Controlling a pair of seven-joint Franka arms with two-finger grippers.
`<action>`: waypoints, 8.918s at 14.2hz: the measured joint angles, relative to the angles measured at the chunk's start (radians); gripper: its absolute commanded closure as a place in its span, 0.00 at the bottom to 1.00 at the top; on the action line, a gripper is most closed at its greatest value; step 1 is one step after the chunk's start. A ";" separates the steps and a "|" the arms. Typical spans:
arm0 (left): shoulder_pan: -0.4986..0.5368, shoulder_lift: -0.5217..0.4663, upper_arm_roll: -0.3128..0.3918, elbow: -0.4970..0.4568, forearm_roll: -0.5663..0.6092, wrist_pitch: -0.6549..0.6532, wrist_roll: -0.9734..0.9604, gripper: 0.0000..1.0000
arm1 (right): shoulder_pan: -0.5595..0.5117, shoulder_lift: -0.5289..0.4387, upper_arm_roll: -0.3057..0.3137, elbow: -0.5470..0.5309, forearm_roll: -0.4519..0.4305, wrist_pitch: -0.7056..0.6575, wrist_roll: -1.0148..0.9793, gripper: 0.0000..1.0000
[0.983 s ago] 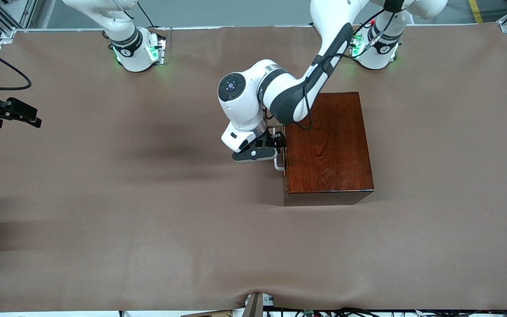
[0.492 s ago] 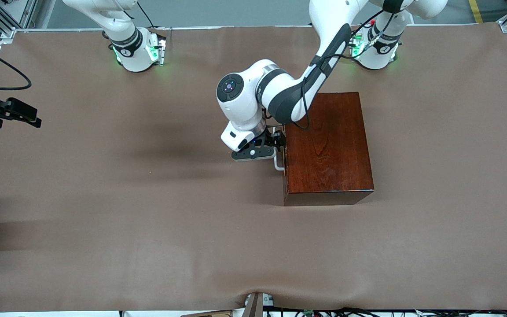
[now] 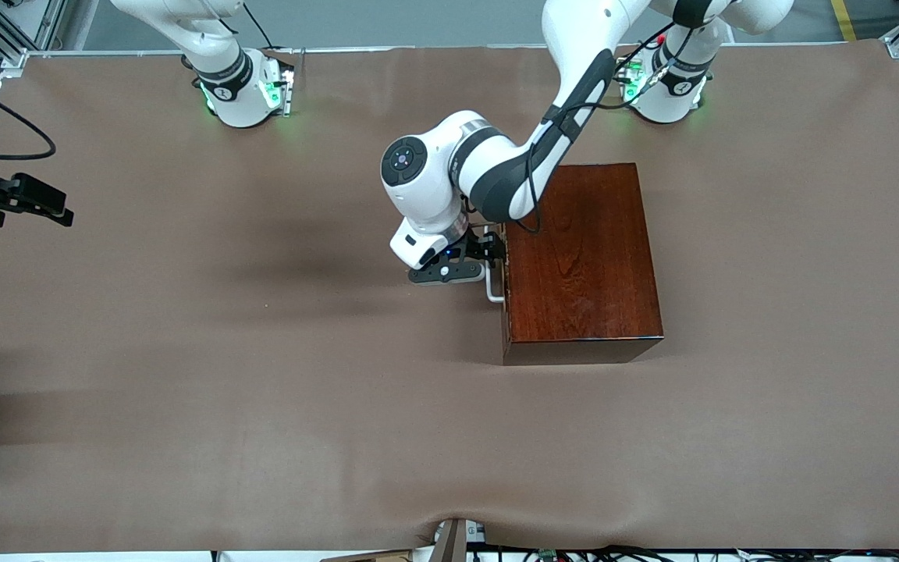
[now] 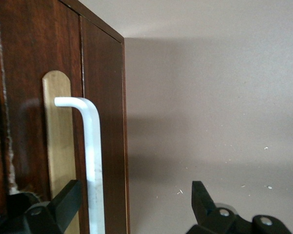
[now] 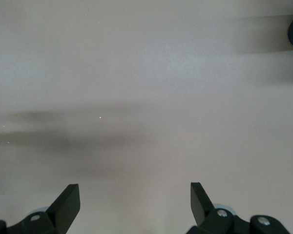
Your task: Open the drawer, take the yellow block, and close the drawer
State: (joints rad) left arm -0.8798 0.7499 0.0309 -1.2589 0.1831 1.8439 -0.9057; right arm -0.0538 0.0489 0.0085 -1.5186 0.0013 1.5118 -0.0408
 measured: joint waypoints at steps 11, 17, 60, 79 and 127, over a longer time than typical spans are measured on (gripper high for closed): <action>-0.011 0.011 -0.006 0.000 -0.007 0.051 -0.045 0.00 | 0.000 0.000 0.000 0.000 0.000 0.000 0.000 0.00; -0.009 0.012 -0.001 0.000 -0.062 0.084 -0.055 0.00 | 0.000 0.000 0.000 0.000 0.000 0.000 0.000 0.00; -0.011 0.043 -0.063 0.037 -0.151 0.440 -0.056 0.00 | 0.000 0.000 0.004 0.000 0.000 0.001 0.000 0.00; 0.339 -0.286 -0.041 0.001 -0.186 -0.080 -0.102 0.00 | 0.397 0.064 0.026 0.027 0.020 0.152 0.634 0.00; 0.769 -0.657 -0.049 -0.343 -0.236 -0.149 -0.460 0.00 | 0.799 0.699 0.008 0.199 0.019 0.834 2.308 0.89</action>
State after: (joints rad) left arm -0.1112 0.0933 -0.0180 -1.6018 -0.0530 1.6952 -1.3660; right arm 0.7453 0.7482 0.0165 -1.3199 0.0208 2.3459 2.2669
